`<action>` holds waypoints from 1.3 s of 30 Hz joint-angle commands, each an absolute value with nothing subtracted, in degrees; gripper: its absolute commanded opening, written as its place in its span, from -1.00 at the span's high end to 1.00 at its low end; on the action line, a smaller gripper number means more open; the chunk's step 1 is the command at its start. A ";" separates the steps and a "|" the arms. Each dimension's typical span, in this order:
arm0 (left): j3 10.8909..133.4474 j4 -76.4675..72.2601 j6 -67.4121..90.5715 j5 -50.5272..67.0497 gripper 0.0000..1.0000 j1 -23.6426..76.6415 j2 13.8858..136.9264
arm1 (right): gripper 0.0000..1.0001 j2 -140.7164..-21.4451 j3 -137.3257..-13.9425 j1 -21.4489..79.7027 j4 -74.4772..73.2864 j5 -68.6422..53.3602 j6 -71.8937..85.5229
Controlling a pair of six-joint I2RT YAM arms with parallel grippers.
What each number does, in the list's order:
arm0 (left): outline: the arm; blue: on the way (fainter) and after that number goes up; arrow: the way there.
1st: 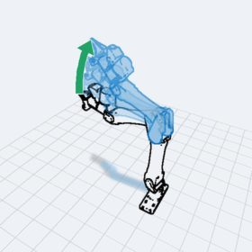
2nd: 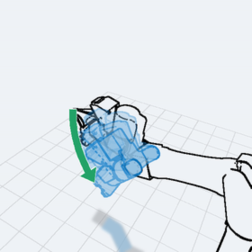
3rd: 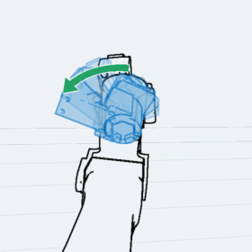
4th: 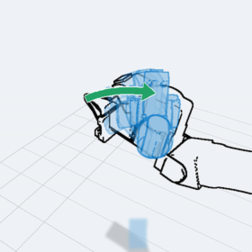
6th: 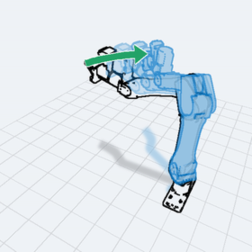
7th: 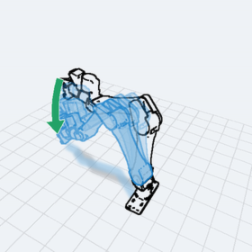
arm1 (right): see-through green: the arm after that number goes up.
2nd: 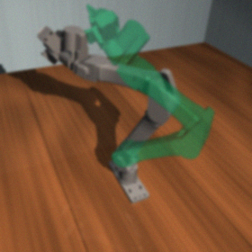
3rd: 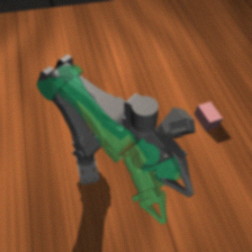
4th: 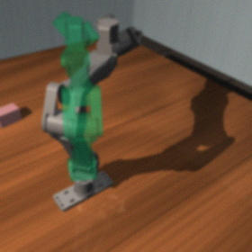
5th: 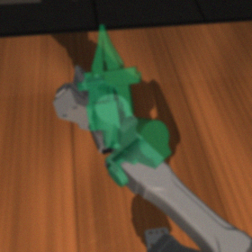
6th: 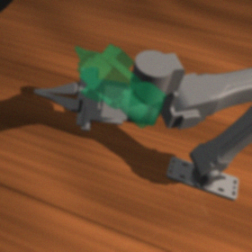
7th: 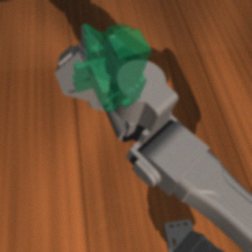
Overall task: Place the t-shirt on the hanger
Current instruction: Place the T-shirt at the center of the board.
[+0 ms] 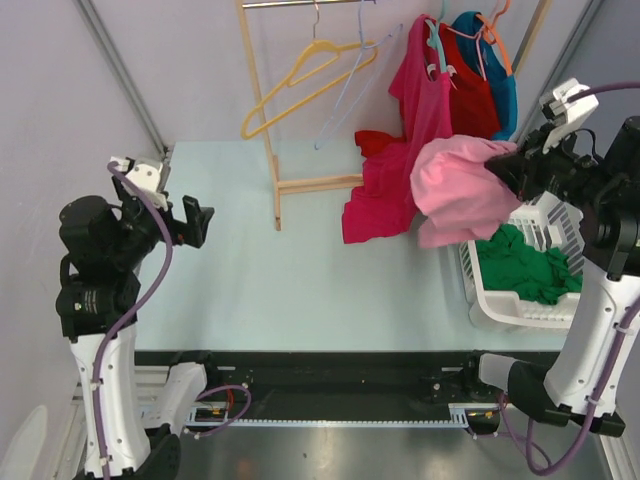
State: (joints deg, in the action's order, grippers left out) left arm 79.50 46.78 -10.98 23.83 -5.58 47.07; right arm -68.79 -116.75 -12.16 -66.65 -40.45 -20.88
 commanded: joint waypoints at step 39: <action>46.77 42.75 -48.96 21.90 -0.93 25.09 48.06 | -0.52 -79.89 -64.51 17.49 -37.09 -35.95 -3.16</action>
